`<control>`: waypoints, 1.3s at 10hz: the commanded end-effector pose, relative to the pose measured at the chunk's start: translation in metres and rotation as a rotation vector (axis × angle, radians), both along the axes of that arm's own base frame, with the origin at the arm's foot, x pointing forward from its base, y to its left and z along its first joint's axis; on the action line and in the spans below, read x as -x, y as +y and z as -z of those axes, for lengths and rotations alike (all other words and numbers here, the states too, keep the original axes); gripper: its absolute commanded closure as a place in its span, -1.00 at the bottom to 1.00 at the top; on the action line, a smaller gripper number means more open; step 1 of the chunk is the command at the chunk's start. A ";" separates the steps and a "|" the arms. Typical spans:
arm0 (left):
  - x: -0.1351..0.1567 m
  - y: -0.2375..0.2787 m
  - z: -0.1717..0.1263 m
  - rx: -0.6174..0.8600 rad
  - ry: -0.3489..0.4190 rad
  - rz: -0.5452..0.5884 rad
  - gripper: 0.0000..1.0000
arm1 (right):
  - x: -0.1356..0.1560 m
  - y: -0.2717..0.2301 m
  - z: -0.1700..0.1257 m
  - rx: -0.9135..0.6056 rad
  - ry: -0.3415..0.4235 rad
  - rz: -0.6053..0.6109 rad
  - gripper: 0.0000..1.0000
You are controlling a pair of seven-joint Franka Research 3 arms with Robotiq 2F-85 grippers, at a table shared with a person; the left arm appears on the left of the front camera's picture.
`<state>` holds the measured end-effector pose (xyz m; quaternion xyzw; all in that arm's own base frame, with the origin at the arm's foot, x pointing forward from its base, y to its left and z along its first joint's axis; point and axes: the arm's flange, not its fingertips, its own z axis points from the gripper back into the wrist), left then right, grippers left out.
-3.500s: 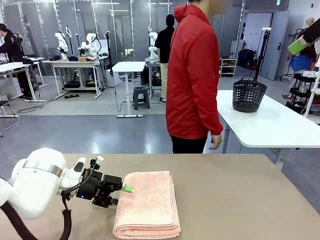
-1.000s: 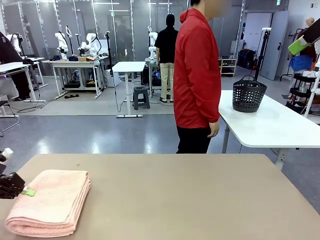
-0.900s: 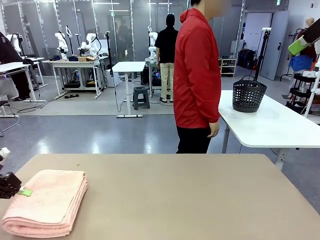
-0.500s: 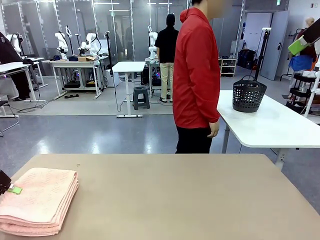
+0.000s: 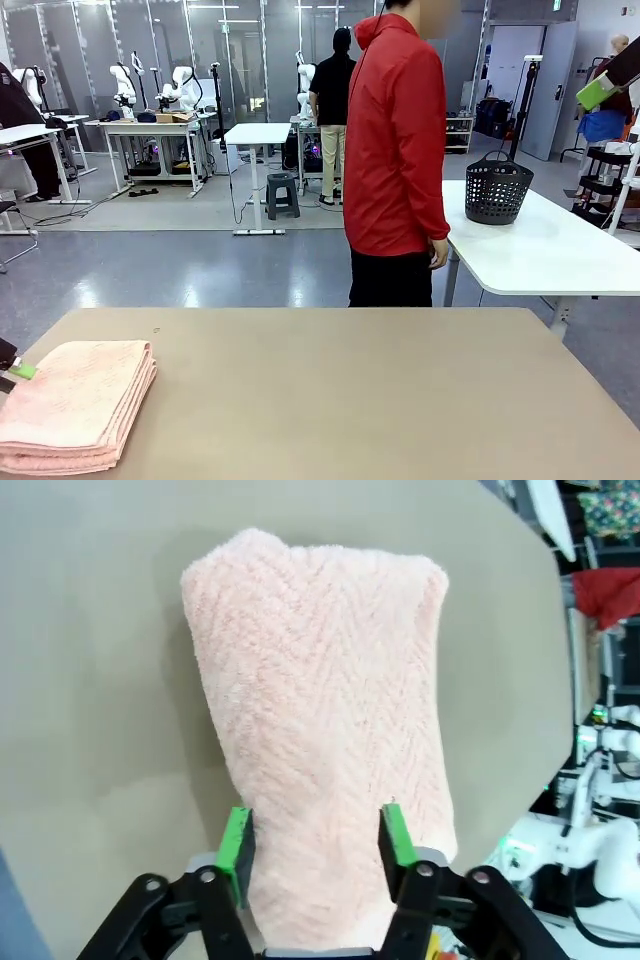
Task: Fold the towel.
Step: Pick up the 100 cm Hotel Towel and place it on the left side of the table.
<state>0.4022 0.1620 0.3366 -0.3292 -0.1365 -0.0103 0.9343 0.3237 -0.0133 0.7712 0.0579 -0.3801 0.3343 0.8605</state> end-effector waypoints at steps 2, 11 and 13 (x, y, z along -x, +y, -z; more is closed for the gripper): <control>0.023 -0.006 -0.033 -0.134 0.007 -0.033 -0.85 | 0.000 0.000 -0.001 -0.007 -0.001 0.016 -1.00; 0.032 -0.009 -0.063 -0.177 -0.033 -0.010 -1.00 | 0.000 0.000 -0.001 -0.007 -0.001 0.016 -1.00; 0.032 -0.009 -0.063 -0.177 -0.033 -0.010 -1.00 | 0.000 0.000 -0.001 -0.007 -0.001 0.016 -1.00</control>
